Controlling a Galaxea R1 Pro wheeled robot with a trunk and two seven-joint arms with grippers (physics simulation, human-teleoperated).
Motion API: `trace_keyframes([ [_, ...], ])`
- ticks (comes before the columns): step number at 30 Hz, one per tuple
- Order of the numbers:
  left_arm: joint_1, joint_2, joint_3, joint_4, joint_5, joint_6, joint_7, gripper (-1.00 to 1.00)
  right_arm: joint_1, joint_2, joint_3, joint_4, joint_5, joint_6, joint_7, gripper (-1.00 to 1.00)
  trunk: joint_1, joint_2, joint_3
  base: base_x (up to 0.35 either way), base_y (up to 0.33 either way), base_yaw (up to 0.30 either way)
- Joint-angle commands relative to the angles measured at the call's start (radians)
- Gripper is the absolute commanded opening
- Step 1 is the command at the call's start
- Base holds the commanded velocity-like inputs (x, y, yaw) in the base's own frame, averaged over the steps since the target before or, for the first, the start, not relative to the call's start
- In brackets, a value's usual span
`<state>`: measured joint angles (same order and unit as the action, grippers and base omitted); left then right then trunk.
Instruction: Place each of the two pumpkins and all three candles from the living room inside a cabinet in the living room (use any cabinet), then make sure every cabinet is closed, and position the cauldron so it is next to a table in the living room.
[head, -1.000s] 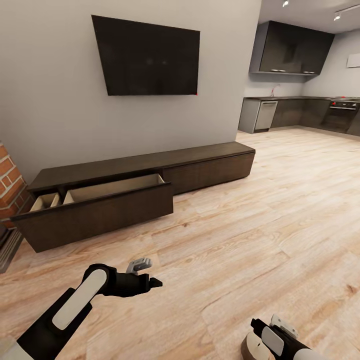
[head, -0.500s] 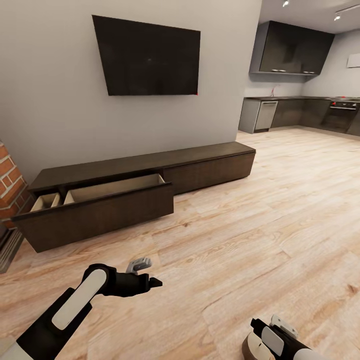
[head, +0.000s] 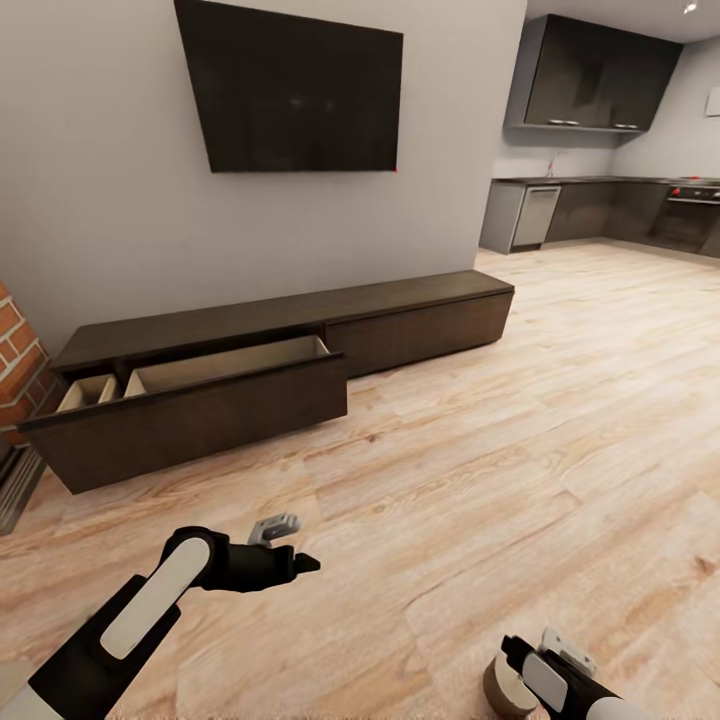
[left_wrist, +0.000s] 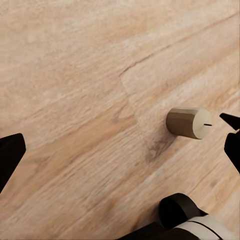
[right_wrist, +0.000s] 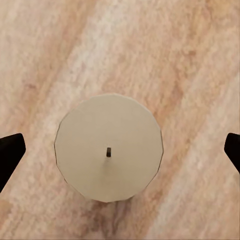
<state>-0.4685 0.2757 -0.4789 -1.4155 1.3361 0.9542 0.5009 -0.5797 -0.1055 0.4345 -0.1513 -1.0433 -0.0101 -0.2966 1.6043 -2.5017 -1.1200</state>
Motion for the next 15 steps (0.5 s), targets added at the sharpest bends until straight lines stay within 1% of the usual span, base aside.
trace_keyframes([
  [1, -0.001, 0.002, 0.000, -0.001, 0.010, -0.001, 0.012, 1.00, 0.000, 0.000, 0.009, -0.002, -0.010, -0.007, -0.005, 1.00, 0.000, -0.001, -0.005, 0.000, 0.000, 0.000],
  [12, -0.001, 0.001, 0.000, -0.002, 0.009, -0.003, 0.014, 1.00, 0.000, 0.003, 0.011, -0.002, -0.008, -0.020, -0.004, 1.00, 0.005, -0.003, -0.047, 0.000, 0.000, 0.000],
  [14, -0.001, 0.001, 0.000, -0.002, 0.009, -0.003, 0.014, 1.00, 0.000, 0.006, 0.013, -0.002, 0.000, -0.021, -0.004, 1.00, 0.006, -0.004, -0.055, 0.000, 0.000, 0.000],
  [15, -0.001, 0.001, 0.000, -0.002, 0.009, -0.003, 0.014, 1.00, 0.000, 0.011, 0.018, -0.002, 0.026, -0.022, -0.004, 1.00, 0.006, -0.004, -0.059, 0.000, 0.000, 0.000],
])
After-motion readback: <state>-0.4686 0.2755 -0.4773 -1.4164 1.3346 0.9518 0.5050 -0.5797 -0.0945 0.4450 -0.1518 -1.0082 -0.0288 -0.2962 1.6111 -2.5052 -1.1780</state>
